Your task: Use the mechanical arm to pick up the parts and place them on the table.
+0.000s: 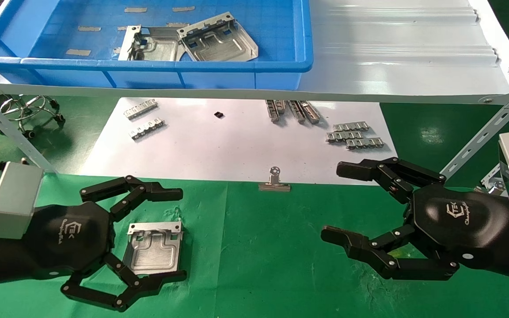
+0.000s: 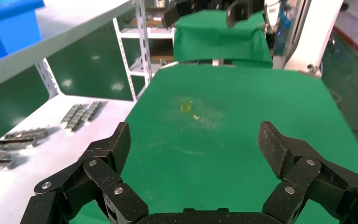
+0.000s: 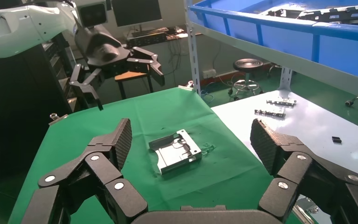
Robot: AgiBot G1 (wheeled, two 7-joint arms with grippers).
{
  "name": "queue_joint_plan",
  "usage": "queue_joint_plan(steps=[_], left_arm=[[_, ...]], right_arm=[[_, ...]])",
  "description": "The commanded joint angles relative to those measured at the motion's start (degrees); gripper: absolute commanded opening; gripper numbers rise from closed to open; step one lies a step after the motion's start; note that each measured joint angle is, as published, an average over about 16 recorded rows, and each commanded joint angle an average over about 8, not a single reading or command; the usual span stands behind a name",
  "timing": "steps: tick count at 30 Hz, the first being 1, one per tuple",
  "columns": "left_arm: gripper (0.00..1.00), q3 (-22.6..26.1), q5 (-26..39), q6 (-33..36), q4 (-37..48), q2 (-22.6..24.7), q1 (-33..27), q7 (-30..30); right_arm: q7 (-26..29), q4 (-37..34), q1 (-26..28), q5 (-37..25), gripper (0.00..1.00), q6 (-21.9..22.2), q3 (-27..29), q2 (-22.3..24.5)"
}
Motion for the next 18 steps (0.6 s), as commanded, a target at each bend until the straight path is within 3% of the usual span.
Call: queue_joint_plan(steps=[1,18], left_arm=[[1.0,-1.0,-0.5,0.0,-0.9,-0.1,0.8,-0.9],[1.0,-8.8,-4.4,-0.2,-8.1,-1.2,7.6,-8.4]], right_arm=[[0.0,0.0,0.0,0.0,1.0,0.0,0.0,0.0],[0.0,0.0,0.0,0.0,1.0,0.0,0.0,0.0]])
